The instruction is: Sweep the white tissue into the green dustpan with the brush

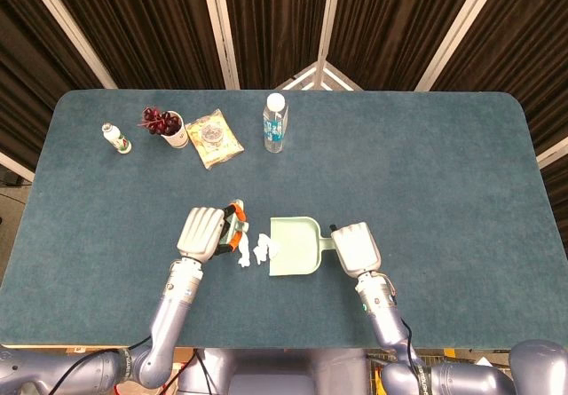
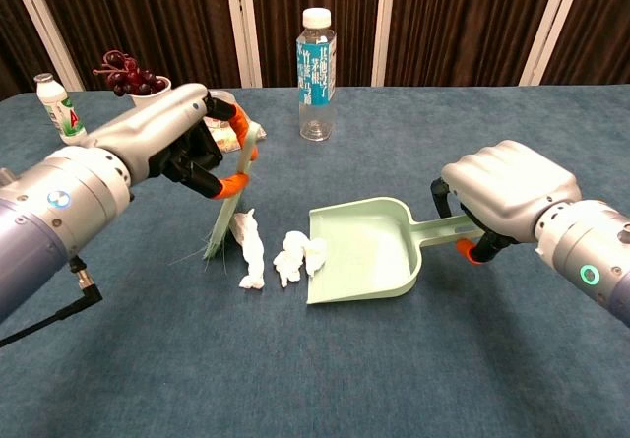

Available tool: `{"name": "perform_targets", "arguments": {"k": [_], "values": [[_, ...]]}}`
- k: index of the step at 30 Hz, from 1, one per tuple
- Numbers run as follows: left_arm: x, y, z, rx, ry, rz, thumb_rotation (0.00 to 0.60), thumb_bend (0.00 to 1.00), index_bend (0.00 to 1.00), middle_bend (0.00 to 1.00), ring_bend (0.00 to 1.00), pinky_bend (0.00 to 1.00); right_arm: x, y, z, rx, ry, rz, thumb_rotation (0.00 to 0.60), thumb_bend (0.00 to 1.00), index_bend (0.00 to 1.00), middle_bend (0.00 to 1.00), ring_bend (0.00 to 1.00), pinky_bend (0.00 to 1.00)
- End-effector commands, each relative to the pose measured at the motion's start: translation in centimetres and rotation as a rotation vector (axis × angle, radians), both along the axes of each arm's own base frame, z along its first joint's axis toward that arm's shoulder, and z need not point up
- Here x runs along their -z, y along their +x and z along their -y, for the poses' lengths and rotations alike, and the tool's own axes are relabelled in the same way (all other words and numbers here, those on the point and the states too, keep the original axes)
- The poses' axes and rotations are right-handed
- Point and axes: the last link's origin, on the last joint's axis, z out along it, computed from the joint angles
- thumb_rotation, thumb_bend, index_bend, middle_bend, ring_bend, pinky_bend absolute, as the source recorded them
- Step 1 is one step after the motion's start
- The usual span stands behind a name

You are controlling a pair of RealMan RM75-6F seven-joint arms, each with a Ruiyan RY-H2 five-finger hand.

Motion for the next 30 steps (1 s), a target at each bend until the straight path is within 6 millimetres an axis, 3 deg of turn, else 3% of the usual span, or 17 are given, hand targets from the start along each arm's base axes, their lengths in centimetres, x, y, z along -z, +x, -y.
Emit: {"name": "perform_targets", "arguments": {"k": [1,16,30], "values": [[0.9,0.8,0.4,0.005,-0.012,0.026,0.600,0.67,0.79,1.00,1.00,1.00,-0.2,-0.4,0.1,0.007,0.000,0.003,0.600,0.46,0.60,0.82,0.80,0.86],[4.0,5.7,3.1,0.073,-0.012,0.236,0.600,0.67,0.79,1.00,1.00,1.00,-0.2,0.2,-0.4,-0.003,0.008,0.018,0.600,0.46,0.60,0.82,0.80,0.86],[5.8,7.8,3.1,0.122,0.012,0.297,0.600,0.65,0.78,1.00,1.00,1.00,-0.5,0.5,-0.7,-0.006,0.003,0.017,0.600,0.46,0.60,0.82,0.80,0.86]]}}
